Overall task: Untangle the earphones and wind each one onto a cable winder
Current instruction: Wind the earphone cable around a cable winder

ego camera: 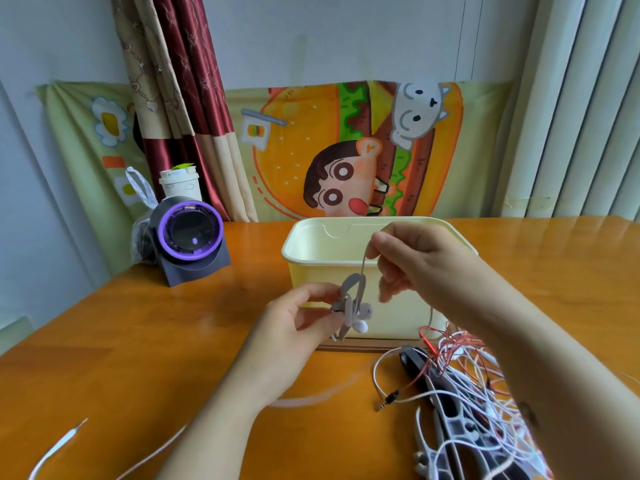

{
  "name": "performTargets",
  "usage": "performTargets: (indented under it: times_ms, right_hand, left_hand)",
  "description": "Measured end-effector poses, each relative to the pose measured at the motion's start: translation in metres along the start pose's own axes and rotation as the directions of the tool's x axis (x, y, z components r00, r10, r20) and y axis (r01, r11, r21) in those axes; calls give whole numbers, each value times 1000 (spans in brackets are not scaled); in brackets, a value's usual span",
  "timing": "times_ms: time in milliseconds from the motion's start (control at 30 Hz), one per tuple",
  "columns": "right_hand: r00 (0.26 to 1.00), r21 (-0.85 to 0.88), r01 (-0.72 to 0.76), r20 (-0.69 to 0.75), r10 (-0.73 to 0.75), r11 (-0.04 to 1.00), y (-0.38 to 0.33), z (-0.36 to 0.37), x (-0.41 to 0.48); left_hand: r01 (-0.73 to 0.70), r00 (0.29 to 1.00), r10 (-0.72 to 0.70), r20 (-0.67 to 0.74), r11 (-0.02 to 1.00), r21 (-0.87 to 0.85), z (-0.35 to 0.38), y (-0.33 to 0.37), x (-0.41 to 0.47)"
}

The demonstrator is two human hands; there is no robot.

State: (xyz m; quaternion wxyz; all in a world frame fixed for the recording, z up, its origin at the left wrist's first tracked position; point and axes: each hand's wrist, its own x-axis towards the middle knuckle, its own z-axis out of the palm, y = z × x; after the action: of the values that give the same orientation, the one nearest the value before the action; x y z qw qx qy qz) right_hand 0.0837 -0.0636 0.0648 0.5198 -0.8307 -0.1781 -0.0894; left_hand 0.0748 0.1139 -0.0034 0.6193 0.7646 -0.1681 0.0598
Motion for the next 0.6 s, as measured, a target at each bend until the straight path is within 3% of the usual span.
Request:
performTargets:
  times_ms: [67,167,267,333,400,500,600]
  right_hand:
    - [1000,59,-13,-7,13,998,3,1,1]
    - [999,-15,5,-42,-5,1000,8,2,4]
    - [997,-132,11,-76,-21,991,17,5,6]
    - [1000,-267,13,-19,-19,964,24,14,5]
    - [995,-350,41,102,-6,936,30,27,3]
    - [960,-370,72,277,36,926,31,42,-1]
    - [948,-393,108,318,24,913,29,43,-3]
  left_hand:
    - [5,999,-4,42,1000,-23,-2,0,0]
    - [23,990,-6,139,992,-122,-5,-1,0]
    - [63,985,18,174,891,-450,-6,-1,0]
    - [90,985,27,169,757,-647,-8,-1,1]
    - [98,993,-17,118,686,-721,-11,-2,3]
    - [96,993,-113,27,664,-741,-15,-2,6]
    - [103,973,-221,-62,661,-743,-15,1,6]
